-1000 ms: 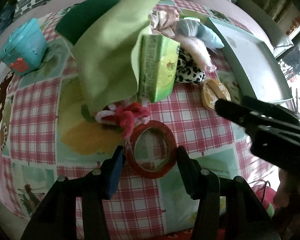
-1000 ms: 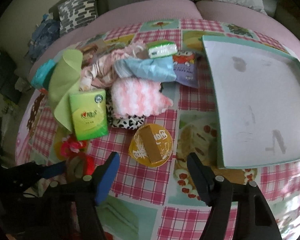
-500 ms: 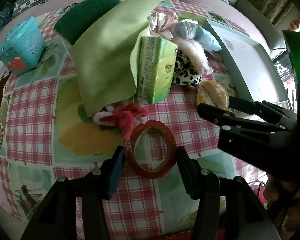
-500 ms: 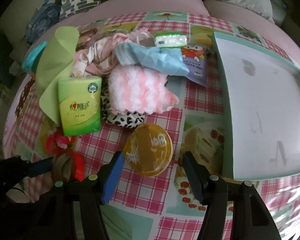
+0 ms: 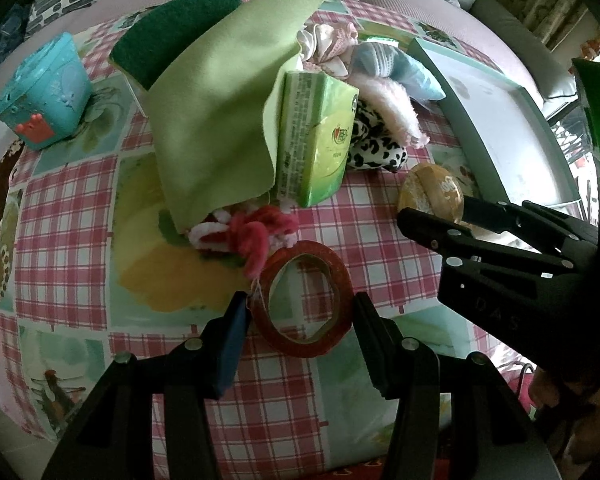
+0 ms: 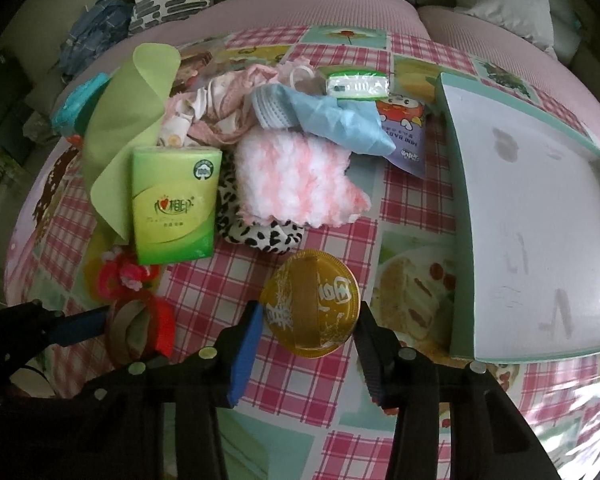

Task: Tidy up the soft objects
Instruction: 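Grasp red tape roll with left tool while right tool grasps yellow tin, then drop red tape in white tray with left tool while right tool carries tin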

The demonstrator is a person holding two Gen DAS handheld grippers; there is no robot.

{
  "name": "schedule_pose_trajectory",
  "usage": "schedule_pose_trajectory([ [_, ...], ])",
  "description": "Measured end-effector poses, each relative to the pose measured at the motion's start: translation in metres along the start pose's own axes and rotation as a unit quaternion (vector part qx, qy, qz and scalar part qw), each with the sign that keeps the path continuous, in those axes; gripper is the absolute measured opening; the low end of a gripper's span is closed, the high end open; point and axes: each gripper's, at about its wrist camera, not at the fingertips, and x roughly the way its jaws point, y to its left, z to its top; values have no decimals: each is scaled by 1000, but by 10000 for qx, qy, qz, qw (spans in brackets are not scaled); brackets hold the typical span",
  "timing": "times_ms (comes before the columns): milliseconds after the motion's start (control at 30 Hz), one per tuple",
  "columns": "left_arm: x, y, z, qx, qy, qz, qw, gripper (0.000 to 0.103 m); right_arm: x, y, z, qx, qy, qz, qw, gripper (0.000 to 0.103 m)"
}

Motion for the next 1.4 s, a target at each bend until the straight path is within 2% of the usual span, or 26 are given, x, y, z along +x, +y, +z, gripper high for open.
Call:
schedule_pose_trajectory([
  [400,-14,-2,-3,25,-137,-27,9999,54,-23,-13,-11,205,-145,83,9996,47],
  [800,-55,-1,-7,19,-441,-126,9989,54,-65,-29,-14,435,-522,136,9976,47],
  [1000,-86,-7,17,120,-786,-57,9968,54,-97,-55,4,851,-908,-5,9922,47],
  [1167,-109,-27,47,283,-1125,-54,9932,54,-121,-81,19,1173,-1207,-224,9855,47],
  [1400,-113,-71,86,549,-1241,-179,9906,54,-123,-116,33,1620,-1331,-362,9771,47],
])
